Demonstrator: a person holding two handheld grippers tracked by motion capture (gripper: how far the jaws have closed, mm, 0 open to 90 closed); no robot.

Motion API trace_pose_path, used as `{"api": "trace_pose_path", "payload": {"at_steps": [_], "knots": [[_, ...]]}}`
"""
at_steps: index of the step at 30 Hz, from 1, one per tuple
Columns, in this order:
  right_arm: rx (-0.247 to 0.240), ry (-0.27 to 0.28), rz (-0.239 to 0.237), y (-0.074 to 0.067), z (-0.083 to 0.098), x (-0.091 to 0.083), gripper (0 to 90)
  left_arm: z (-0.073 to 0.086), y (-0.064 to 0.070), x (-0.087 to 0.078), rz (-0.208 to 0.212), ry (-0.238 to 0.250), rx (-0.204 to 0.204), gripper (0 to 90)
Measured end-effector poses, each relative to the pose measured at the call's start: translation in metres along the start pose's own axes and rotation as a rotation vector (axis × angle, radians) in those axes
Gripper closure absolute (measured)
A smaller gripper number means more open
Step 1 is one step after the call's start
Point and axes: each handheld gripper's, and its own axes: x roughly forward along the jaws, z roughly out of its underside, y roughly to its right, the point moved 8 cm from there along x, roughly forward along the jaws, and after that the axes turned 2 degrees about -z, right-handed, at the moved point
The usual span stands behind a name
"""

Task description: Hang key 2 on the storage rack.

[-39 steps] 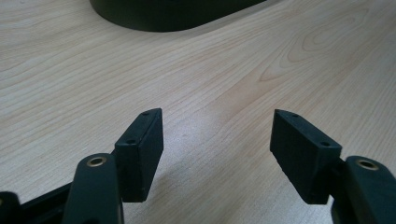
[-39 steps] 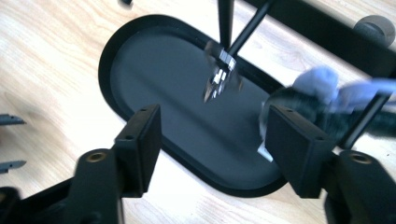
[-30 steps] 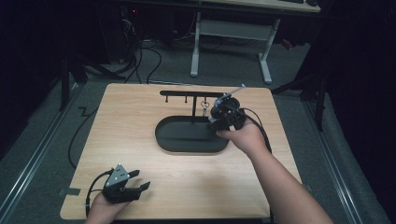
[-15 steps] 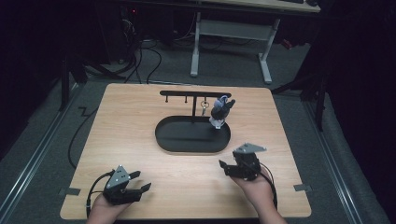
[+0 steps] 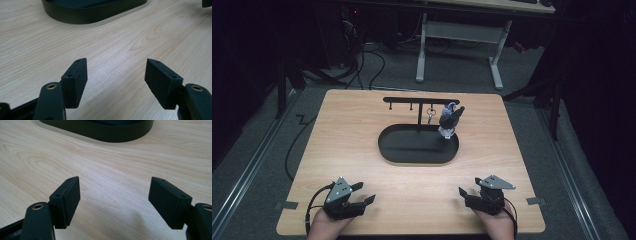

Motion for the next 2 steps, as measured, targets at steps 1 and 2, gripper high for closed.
{"api": "trace_pose_path", "payload": {"at_steps": [1,2], "knots": [[-0.012,-0.007,-0.002,-0.0008,0.0021,0.0011,23.8,-0.0004,0.0013,0.0013,0.0,-0.005,0.007,35.1],[-0.013,-0.005,-0.002,-0.0006,0.0022,0.0007,23.7,-0.0004,0.0013,0.0013,0.0,-0.005,0.007,35.1]]}}
